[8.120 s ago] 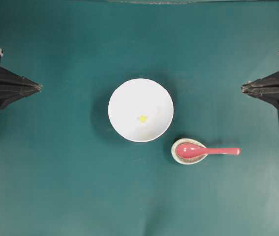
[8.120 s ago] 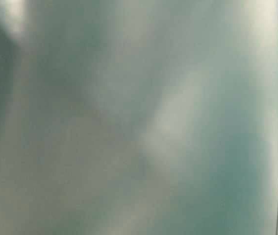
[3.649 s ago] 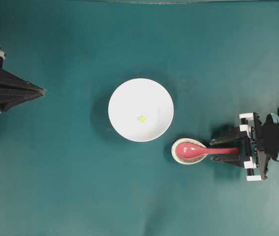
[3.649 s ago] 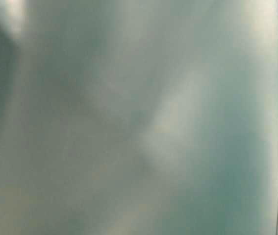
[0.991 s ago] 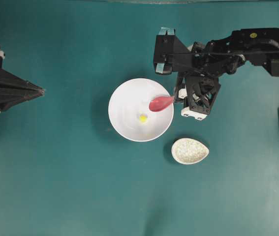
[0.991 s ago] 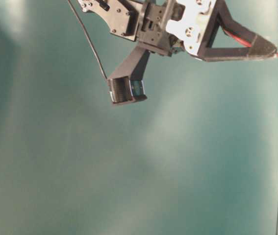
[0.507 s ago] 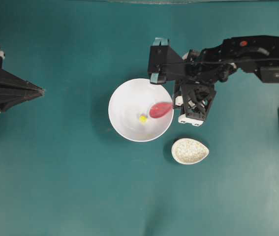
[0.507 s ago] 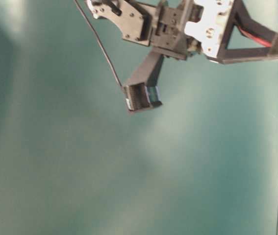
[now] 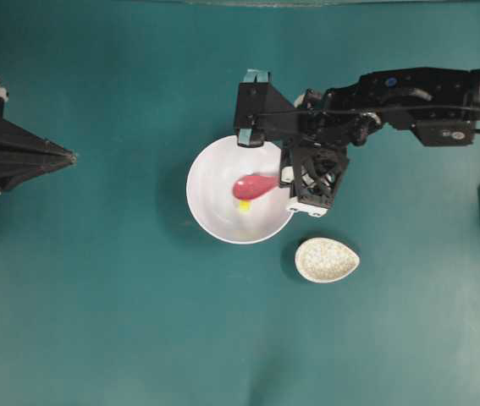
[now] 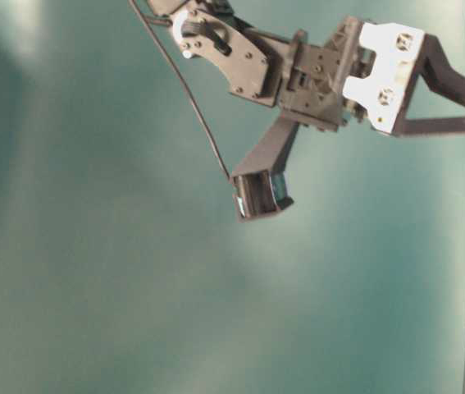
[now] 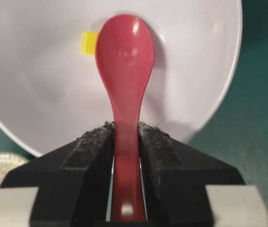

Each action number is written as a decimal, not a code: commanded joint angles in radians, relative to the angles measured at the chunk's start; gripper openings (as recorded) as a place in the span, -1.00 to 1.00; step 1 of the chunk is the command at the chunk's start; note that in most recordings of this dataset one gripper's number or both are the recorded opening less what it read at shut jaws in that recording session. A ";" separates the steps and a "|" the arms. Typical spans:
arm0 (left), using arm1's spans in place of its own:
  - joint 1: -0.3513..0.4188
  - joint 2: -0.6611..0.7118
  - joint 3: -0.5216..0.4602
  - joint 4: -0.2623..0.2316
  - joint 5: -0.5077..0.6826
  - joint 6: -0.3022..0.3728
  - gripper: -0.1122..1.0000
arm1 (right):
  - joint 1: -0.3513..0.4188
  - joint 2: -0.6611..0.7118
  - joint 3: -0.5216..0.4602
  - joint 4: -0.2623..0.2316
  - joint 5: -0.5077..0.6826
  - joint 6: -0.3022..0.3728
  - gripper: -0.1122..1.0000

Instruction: Scoop the yellow hexagonal prism block from the bowl with a spoon using the right arm.

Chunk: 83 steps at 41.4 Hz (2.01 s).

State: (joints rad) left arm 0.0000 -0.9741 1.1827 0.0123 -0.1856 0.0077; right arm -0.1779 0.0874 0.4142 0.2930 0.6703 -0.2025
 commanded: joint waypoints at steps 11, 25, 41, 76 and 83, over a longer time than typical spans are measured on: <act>0.002 0.006 -0.017 0.003 -0.003 0.000 -0.79 | 0.017 -0.003 -0.026 -0.002 -0.071 -0.003 -0.40; 0.002 0.005 -0.017 0.002 -0.002 0.000 -0.79 | 0.029 -0.002 -0.026 0.002 -0.133 -0.002 -0.40; 0.002 0.006 -0.018 0.003 0.003 0.000 -0.79 | 0.037 -0.003 -0.026 0.008 -0.184 0.002 -0.40; 0.002 0.006 -0.017 0.003 0.012 0.000 -0.79 | 0.048 -0.041 -0.015 0.021 -0.224 0.002 -0.40; 0.002 0.006 -0.017 0.003 0.014 0.000 -0.79 | 0.049 -0.066 -0.011 0.023 -0.224 0.002 -0.40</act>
State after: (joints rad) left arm 0.0000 -0.9741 1.1827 0.0123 -0.1687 0.0077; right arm -0.1319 0.0644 0.4096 0.3114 0.4556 -0.2010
